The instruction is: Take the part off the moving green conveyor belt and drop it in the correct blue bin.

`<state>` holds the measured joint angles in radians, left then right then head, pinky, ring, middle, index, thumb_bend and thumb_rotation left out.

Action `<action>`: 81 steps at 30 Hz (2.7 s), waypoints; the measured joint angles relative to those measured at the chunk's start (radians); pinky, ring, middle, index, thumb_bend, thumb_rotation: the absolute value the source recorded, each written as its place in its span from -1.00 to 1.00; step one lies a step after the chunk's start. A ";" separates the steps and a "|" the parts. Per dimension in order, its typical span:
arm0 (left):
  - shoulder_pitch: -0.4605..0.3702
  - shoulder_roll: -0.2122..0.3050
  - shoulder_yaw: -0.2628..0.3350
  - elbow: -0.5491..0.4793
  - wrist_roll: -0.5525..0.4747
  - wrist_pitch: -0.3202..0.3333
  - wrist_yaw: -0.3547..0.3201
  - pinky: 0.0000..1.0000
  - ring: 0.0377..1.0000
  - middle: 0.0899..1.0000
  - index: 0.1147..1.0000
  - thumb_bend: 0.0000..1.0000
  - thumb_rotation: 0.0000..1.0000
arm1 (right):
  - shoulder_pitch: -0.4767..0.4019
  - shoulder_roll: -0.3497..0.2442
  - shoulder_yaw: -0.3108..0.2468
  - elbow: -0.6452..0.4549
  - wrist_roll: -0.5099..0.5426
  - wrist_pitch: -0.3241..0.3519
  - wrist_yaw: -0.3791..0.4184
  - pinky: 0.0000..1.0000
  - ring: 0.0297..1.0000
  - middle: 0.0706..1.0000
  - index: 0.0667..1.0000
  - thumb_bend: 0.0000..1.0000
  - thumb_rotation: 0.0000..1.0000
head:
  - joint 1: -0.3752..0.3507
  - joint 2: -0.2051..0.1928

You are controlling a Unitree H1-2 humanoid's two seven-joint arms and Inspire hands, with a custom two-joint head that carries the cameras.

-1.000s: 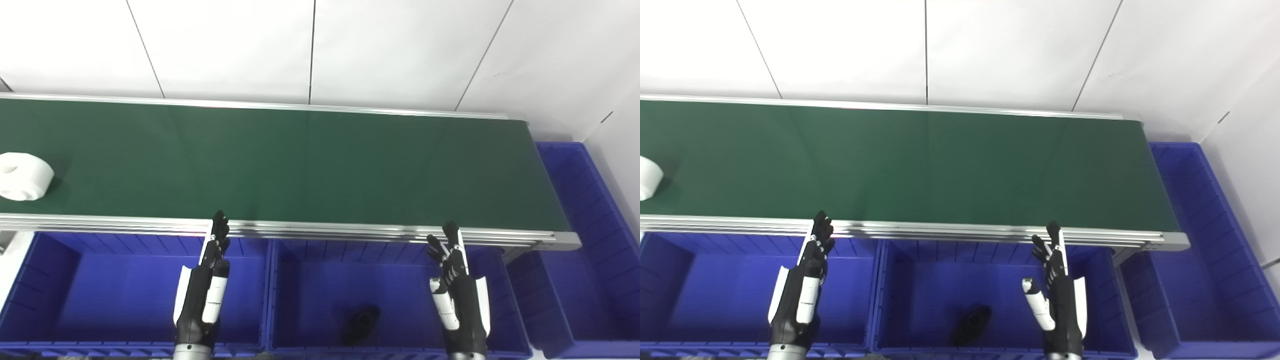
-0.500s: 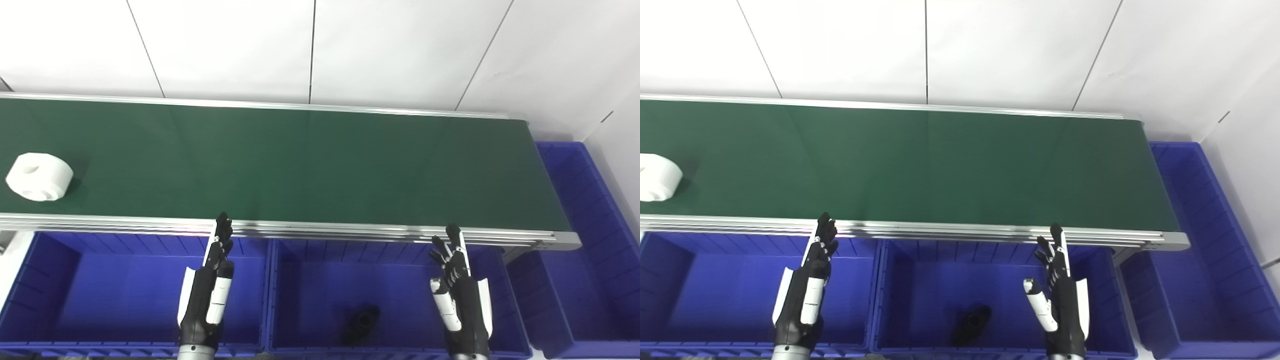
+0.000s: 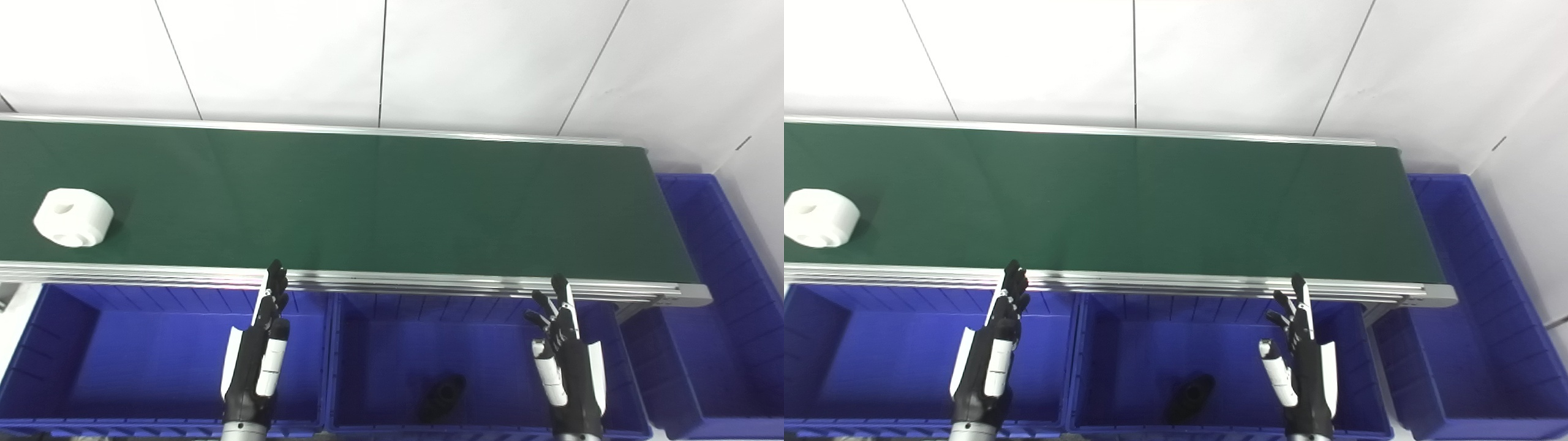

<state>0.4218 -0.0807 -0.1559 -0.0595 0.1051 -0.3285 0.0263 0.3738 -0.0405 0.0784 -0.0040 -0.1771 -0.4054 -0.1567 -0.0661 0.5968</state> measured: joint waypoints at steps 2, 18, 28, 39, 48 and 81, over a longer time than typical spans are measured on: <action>0.000 -0.002 -0.003 0.014 0.005 -0.001 0.000 1.00 1.00 1.00 1.00 0.43 1.00 | 0.000 -0.008 0.002 0.003 0.003 -0.001 -0.002 0.56 0.80 1.00 1.00 0.47 0.93 | 0.017 -0.019; -0.026 -0.034 -0.021 0.133 0.054 -0.085 0.027 1.00 1.00 1.00 1.00 0.38 1.00 | -0.021 -0.085 0.020 0.084 0.025 -0.005 -0.043 0.72 0.91 1.00 1.00 0.37 1.00 | 0.187 -0.138; -0.048 -0.031 -0.030 0.172 0.079 -0.096 0.067 0.94 0.99 1.00 1.00 0.27 0.80 | -0.037 -0.112 0.001 0.110 0.091 -0.005 -0.007 0.81 0.95 1.00 1.00 0.09 1.00 | 0.269 -0.131; -0.023 -0.017 -0.046 -0.034 0.240 -0.092 0.111 0.61 0.73 0.76 0.66 0.63 0.19 | -0.049 -0.109 0.004 0.114 0.089 -0.005 0.002 0.87 0.99 1.00 1.00 0.10 1.00 | 0.250 -0.094; -0.225 0.257 0.032 -0.273 0.336 -0.051 -0.042 0.57 0.66 0.70 0.63 0.54 -0.01 | -0.048 -0.093 0.005 0.103 0.069 -0.005 0.006 0.72 0.92 1.00 1.00 0.40 1.00 | 0.224 -0.055; -0.820 0.708 -0.213 0.541 0.611 -0.125 -0.085 0.67 0.68 0.63 0.50 0.79 -0.27 | -0.046 -0.085 0.023 0.070 0.070 -0.006 0.005 0.72 0.88 1.00 1.00 0.51 1.00 | 0.189 -0.017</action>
<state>-0.3979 0.6273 -0.3693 0.4818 0.7158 -0.4531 -0.0583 0.3274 -0.1254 0.1010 0.0665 -0.1072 -0.4113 -0.1518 0.1227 0.5798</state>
